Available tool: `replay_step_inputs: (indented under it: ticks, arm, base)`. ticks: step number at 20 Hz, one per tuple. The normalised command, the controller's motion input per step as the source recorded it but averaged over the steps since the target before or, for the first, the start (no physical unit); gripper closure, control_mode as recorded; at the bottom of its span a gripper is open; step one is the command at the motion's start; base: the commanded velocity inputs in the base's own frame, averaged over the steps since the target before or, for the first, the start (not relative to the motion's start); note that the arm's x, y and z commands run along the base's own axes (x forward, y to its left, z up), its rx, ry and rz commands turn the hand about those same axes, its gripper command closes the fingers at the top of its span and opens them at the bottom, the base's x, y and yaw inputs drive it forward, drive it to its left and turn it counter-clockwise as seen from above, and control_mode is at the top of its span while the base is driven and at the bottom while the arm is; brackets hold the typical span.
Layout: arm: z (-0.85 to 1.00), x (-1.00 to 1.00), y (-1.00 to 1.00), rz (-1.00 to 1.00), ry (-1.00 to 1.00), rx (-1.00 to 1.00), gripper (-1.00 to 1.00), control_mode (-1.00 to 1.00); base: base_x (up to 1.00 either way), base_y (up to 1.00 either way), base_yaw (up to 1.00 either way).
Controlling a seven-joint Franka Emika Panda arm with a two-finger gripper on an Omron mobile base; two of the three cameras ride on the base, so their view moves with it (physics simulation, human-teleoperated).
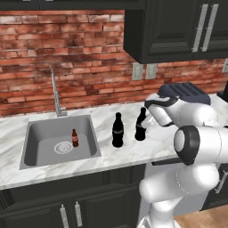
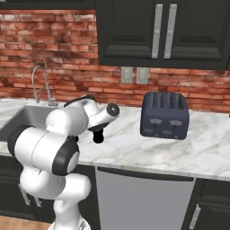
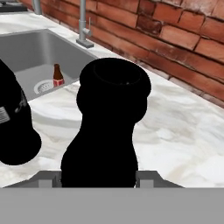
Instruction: Place the large bottle from the dining counter next to the other large bottle outside the sink, and place the small bottle from the dining counter next to the other small bottle inside the sink.
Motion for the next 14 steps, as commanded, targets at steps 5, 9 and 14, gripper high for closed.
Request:
replay_step_inputs:
  ticks: [5, 9, 14]
  arm:
    - [-0.11, 0.01, 0.08, 0.0, 0.03, 0.0, 1.0, -1.0]
    - [-0.08, 0.0, 0.03, 0.0, 0.01, 0.0, 1.0, -1.0]
    - [-0.07, 0.0, 0.01, 0.0, 0.0, 0.0, 1.0, -1.0]
  base:
    - [0.0, 0.0, 0.0]
    - [0.0, 0.0, 0.0]
    - [0.0, 0.0, 0.0]
